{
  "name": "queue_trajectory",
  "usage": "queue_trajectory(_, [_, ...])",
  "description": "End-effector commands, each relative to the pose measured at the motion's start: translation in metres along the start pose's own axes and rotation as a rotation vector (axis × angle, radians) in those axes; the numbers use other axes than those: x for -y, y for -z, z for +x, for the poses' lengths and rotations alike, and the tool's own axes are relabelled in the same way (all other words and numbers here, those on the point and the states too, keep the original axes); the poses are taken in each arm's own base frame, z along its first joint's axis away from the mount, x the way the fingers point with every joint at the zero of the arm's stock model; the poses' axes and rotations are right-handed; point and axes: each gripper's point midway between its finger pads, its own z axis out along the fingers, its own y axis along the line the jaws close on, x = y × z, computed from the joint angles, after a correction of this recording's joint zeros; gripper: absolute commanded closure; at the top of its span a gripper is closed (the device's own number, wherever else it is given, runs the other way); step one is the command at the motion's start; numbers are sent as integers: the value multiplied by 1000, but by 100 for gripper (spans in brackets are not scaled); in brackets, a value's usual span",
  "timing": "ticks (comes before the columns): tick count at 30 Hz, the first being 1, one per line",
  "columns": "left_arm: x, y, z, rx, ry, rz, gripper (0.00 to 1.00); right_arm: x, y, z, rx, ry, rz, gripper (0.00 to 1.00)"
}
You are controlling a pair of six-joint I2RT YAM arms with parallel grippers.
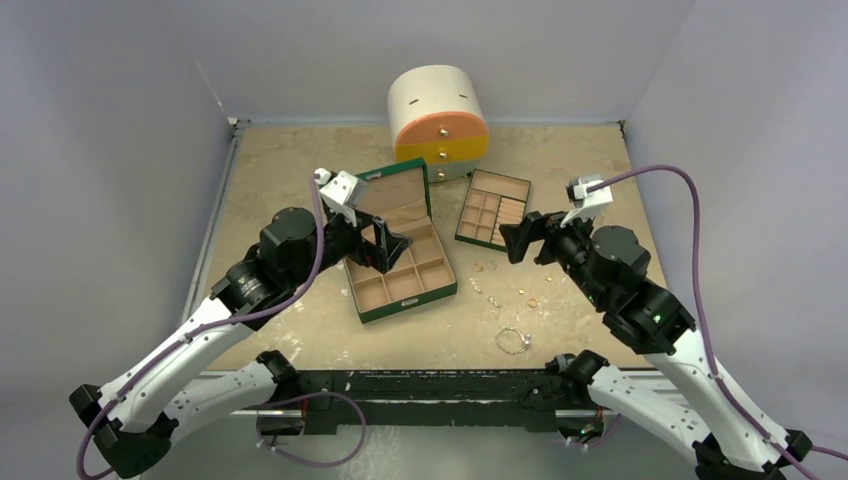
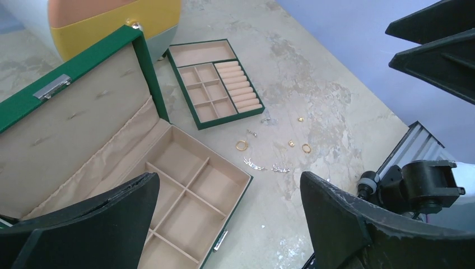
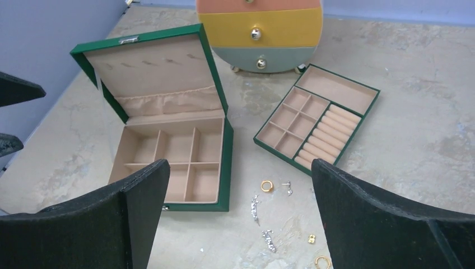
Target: Organize the mixed jewelry
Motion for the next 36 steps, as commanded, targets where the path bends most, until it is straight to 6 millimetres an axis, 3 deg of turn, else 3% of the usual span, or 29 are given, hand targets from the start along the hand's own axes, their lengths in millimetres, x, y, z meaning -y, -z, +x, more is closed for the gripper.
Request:
queue_trajectory(1, [-1, 1, -7, 41, -18, -1, 3, 7, 6, -16, 20, -21, 57, 1])
queue_trajectory(9, [4, -7, 4, -3, -2, 29, 3, 19, 4, 1, -52, 31, 116, 1])
queue_trajectory(13, [5, -6, 3, 2, 7, 32, 3, 33, 0, 17, -113, 26, 207, 1])
queue_trajectory(18, [6, -2, 0, 15, 13, 35, 3, 32, -9, 38, -185, 8, 223, 2])
queue_trajectory(28, [3, -4, 2, 14, 18, 16, 3, 38, -20, 93, -307, -90, 289, 11])
queue_trajectory(36, [-1, -5, 4, 3, 12, -6, 3, 52, -29, 153, -407, -181, 409, 21])
